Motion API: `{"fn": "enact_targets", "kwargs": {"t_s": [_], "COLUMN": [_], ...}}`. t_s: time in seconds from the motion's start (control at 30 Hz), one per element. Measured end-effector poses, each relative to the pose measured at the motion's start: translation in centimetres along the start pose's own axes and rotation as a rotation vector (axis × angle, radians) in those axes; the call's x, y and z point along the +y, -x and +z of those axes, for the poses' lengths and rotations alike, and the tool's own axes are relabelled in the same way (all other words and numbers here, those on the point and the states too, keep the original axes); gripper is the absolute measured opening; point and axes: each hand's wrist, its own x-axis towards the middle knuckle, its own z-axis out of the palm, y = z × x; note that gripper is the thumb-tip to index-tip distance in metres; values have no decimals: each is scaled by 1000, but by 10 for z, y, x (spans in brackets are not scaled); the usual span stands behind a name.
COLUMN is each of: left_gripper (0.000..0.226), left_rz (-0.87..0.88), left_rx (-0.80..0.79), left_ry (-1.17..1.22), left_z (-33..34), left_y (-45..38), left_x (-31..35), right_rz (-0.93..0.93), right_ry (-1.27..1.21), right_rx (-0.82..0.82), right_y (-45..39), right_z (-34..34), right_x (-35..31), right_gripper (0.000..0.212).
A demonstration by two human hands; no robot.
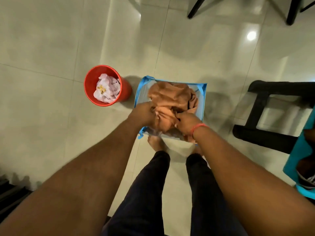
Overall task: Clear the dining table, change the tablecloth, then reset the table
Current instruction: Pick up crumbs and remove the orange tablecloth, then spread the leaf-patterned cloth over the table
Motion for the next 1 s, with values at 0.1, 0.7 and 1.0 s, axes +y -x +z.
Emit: {"fn": "enact_targets", "kwargs": {"t_s": [0.1,0.7,1.0], "left_gripper": [16,34,82], "left_rz": [-151,25,289], "left_rx": [67,64,77], "left_ry": [271,345,-336], "left_z": [-2,14,-33], "left_y": [2,58,132], "left_x": [-2,27,96], "right_rz": [132,1,195], "right_ry": [-466,-333,-92], "right_rx": [-77,330,549], "right_y": [-4,68,182], "right_z": [-15,34,-31], "right_x": [-3,-9,-14], "right_gripper": [21,22,76]}}
